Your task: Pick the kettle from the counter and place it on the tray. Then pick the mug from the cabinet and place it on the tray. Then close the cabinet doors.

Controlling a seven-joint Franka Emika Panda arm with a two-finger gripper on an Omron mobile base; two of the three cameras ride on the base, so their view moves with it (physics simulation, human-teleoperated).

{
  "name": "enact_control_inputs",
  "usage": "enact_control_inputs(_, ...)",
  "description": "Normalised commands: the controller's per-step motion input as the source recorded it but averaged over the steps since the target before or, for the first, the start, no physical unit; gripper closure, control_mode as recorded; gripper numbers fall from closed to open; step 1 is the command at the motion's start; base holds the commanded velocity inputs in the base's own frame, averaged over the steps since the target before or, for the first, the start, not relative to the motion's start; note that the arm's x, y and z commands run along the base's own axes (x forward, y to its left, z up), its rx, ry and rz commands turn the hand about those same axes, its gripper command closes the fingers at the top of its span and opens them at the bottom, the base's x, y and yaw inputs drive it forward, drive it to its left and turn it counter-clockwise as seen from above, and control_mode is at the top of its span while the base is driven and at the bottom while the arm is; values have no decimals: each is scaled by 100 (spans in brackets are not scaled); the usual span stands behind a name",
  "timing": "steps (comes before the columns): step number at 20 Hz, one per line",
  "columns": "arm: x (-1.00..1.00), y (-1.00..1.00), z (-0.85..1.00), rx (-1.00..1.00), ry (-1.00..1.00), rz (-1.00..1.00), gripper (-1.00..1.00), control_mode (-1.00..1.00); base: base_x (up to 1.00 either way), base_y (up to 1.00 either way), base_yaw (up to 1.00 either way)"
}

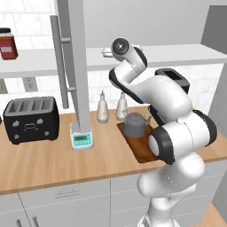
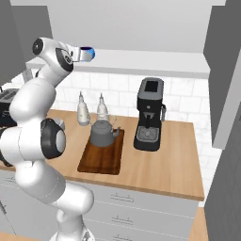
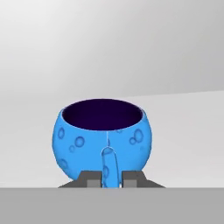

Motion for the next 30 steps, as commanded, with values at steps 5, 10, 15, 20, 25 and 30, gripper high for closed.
enact_control_inputs(5, 0, -3, -2, 2, -1, 0, 100, -100, 0, 0, 0)
enact_control_inputs(10, -17, 0, -1, 0, -6, 0, 100, -100, 0, 0, 0)
enact_control_inputs(15, -36, -1, 0, 3, -7, -1, 100, -100, 0, 0, 0)
enact_control_inputs(20, -40, -3, 6, 3, -1, -3, 100, -100, 0, 0, 0)
enact_control_inputs(25, -56, -17, 7, 0, -5, 0, 100, -100, 0, 0, 0)
enact_control_inputs(30, -69, -26, 0, 0, 0, 9, 100, -100, 0, 0, 0)
